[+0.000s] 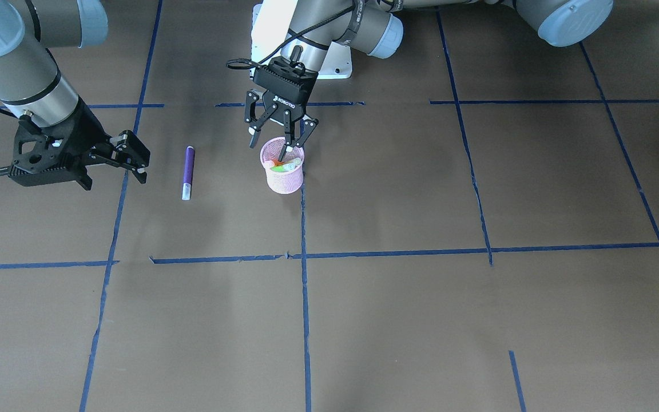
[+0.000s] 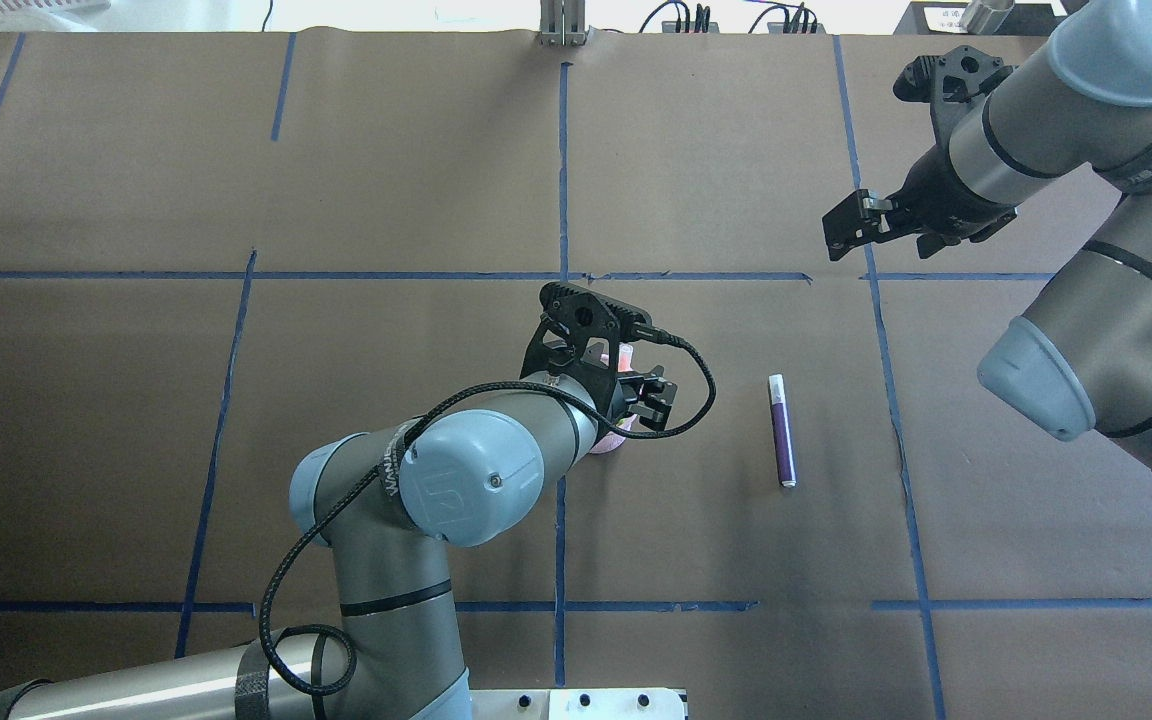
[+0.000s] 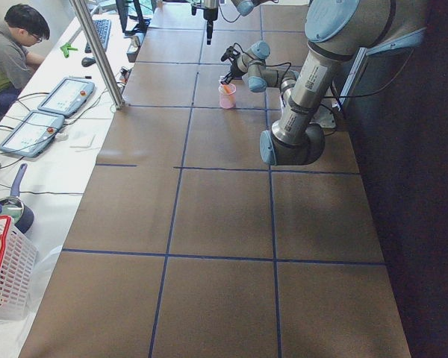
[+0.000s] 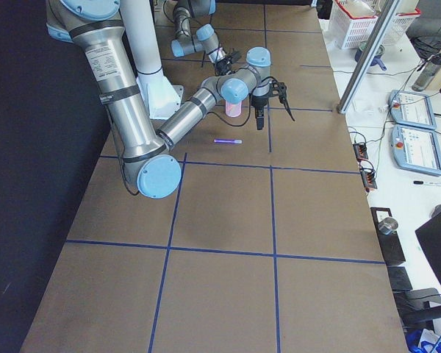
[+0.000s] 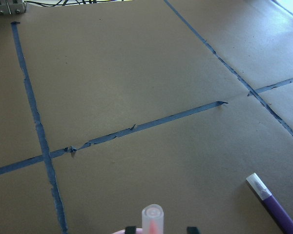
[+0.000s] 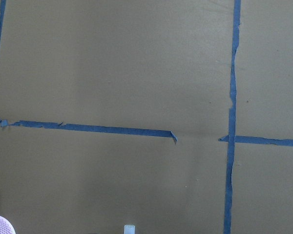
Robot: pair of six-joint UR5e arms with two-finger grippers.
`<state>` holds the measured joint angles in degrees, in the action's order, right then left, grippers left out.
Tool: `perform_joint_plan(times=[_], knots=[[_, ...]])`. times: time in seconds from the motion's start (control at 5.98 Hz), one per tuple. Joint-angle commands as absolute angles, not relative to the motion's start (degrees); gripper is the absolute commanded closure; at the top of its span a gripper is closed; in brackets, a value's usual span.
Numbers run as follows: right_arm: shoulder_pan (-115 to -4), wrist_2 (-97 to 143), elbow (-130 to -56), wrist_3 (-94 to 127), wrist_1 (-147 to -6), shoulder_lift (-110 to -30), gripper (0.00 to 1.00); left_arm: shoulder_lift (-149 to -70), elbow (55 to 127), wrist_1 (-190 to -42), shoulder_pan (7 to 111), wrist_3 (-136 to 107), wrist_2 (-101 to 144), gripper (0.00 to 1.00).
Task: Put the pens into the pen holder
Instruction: 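Move the orange marker over the pen cup and lower it in, then raise the left gripper away while right gripper moves over purple marker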
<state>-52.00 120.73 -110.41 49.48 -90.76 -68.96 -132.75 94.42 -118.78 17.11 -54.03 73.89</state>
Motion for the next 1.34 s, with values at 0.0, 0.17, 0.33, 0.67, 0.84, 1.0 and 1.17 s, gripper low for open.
perform_joint_plan(times=[0.0,0.17,0.33,0.67,0.84,1.0,1.17], knots=[[-52.03,120.76,-110.3,49.4,-90.62,-68.99,0.0,-132.54,96.76,-116.91,18.88,-54.05,79.31,0.0],[-51.94,120.76,-110.3,49.39,-90.7,-68.99,0.0,-132.28,99.03,-110.8,22.38,-54.05,85.46,0.0],[-51.94,120.76,-110.3,49.48,-90.79,-69.08,0.0,-132.19,102.1,-103.0,24.94,-54.05,90.3,0.0],[-51.07,120.59,-110.3,50.96,-90.96,-69.0,0.0,-130.71,107.03,-88.65,29.25,-53.96,99.61,0.0],[-50.46,120.5,-110.22,51.76,-90.97,-68.99,0.0,-127.21,108.53,-85.72,32.4,-53.96,105.06,0.0],[-49.41,120.41,-110.21,53.42,-90.71,-68.56,0.0,-124.05,108.72,-84.04,36.0,-53.36,111.82,0.0],[-47.13,119.89,-109.69,55.61,-90.36,-68.99,0.0,-122.1,109.85,-84.2,38.82,-53.26,115.63,0.0]])
